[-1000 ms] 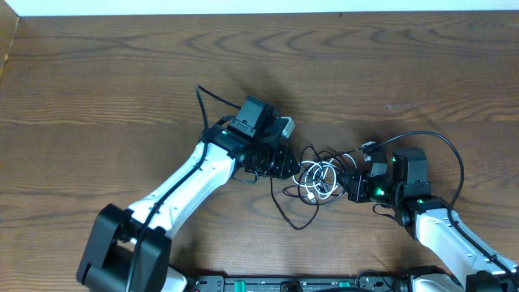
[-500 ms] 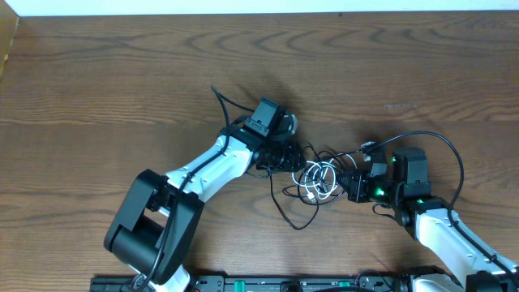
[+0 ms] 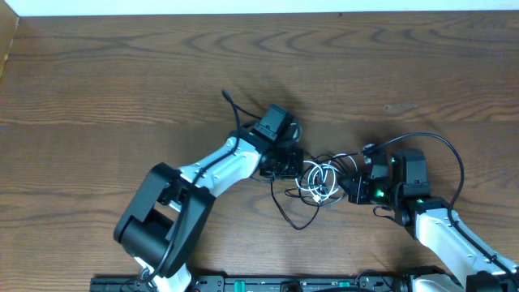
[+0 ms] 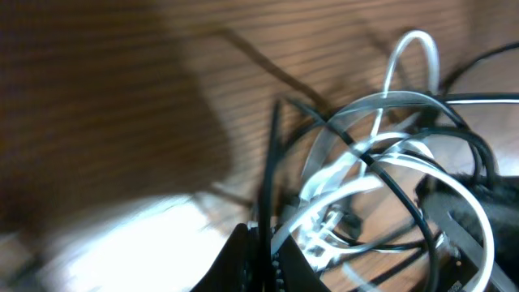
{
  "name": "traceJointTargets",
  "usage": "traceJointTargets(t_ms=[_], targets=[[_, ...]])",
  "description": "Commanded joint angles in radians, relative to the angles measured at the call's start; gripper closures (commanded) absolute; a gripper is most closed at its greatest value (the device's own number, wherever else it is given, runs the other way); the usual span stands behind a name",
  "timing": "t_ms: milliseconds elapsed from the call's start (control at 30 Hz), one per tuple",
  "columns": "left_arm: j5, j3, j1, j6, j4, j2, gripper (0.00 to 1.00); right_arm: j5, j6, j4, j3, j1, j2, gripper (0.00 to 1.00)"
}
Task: Untangle cables
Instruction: 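Release the cables and pull the left gripper back left, then bring both grippers together onto the cable pile center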
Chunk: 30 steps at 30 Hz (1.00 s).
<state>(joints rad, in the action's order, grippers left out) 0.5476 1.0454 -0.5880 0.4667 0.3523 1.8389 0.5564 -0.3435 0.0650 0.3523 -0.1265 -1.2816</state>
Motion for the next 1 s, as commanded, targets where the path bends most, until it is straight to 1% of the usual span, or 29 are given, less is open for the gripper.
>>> traceJointTargets(t_ms=[0,167,433,600,667,733,767,800,833,867,900,933,967], targets=[[-0.017,0.004,0.093,-0.064,0.075,-0.1,0.93,-0.264,-0.1,0.089,-0.003,0.005,0.0,0.99],[-0.017,0.004,0.204,-0.142,0.164,-0.242,0.93,-0.296,-0.143,0.109,-0.003,0.005,0.0,0.99],[-0.016,0.004,0.38,-0.145,0.184,-0.532,0.92,-0.296,-0.158,0.109,-0.003,0.005,0.0,0.99],[-0.01,0.004,0.464,-0.143,0.186,-0.652,0.92,-0.295,-0.158,0.108,-0.003,0.005,0.0,0.99],[0.029,0.004,0.481,-0.14,0.187,-0.678,0.92,-0.279,-0.158,0.098,-0.003,0.005,0.0,0.99],[0.069,0.004,0.479,-0.14,0.191,-0.684,0.92,-0.193,-0.156,0.056,-0.003,0.005,0.0,0.99],[0.086,0.004,0.475,-0.141,0.199,-0.683,0.9,-0.114,-0.14,0.02,-0.003,0.005,0.0,0.99],[0.091,0.004,0.468,-0.141,0.214,-0.679,0.85,-0.038,-0.11,-0.014,-0.003,0.005,0.0,0.99],[0.091,0.004,0.461,-0.141,0.232,-0.674,0.83,0.096,-0.058,-0.071,-0.003,0.003,0.0,0.99],[0.09,0.004,0.455,-0.141,0.249,-0.666,0.83,0.198,-0.029,-0.114,-0.003,0.001,0.0,0.99],[0.089,0.004,0.447,-0.141,0.27,-0.658,0.83,0.346,-0.003,-0.185,-0.003,-0.002,0.0,0.99],[0.089,0.004,0.439,-0.141,0.291,-0.647,0.79,0.451,0.001,-0.248,-0.003,-0.006,0.0,0.99],[0.089,0.004,0.429,-0.141,0.319,-0.631,0.79,0.6,-0.004,-0.37,-0.003,-0.009,0.001,0.99]])
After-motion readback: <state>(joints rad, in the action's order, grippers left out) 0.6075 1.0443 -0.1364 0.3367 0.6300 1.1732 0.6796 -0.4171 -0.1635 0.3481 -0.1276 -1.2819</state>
